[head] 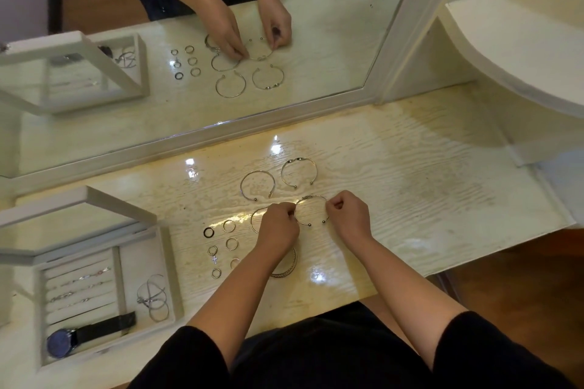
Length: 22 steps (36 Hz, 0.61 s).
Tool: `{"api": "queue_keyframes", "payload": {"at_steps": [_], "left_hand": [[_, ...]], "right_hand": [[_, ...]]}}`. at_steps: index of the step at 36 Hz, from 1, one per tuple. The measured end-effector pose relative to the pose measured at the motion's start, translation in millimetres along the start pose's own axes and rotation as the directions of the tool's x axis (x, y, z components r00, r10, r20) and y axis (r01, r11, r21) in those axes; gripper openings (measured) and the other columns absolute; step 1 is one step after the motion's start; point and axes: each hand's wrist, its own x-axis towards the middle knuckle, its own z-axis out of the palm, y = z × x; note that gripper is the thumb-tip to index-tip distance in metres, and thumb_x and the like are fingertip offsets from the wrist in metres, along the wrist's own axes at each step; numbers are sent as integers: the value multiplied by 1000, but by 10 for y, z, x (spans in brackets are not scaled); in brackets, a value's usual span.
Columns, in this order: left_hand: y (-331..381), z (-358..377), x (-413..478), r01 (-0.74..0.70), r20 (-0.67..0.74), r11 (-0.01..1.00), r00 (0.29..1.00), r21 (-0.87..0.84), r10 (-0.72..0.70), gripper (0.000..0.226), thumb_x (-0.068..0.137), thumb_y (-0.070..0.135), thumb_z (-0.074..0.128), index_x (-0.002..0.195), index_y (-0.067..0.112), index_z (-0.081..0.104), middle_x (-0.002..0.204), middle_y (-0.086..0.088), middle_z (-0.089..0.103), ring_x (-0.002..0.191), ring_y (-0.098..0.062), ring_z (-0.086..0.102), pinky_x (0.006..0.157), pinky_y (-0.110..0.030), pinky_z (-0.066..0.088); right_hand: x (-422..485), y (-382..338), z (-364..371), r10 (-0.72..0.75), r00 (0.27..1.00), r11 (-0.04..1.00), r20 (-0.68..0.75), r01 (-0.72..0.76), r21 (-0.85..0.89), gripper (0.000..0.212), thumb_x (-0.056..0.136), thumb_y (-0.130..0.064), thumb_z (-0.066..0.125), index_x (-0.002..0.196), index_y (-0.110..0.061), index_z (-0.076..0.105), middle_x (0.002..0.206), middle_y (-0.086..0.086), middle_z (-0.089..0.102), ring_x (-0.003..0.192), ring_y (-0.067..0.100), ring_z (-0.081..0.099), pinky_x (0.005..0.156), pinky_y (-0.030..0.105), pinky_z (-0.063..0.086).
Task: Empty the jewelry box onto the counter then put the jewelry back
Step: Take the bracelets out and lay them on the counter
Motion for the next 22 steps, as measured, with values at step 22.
{"api": "queue_keyframes", "payload": {"at_steps": [22], "left_hand": [[61, 45, -24, 29, -25, 999, 999, 35, -28, 24, 85, -4, 40, 81, -10, 63, 71, -20, 53, 66, -20, 40, 58, -27, 25]], "right_hand": [[24, -56, -28, 10, 999, 996, 33, -7, -89, 11, 88, -11, 54, 90, -1, 60, 91, 10, 64, 85, 21, 58, 68, 28, 42]]}}
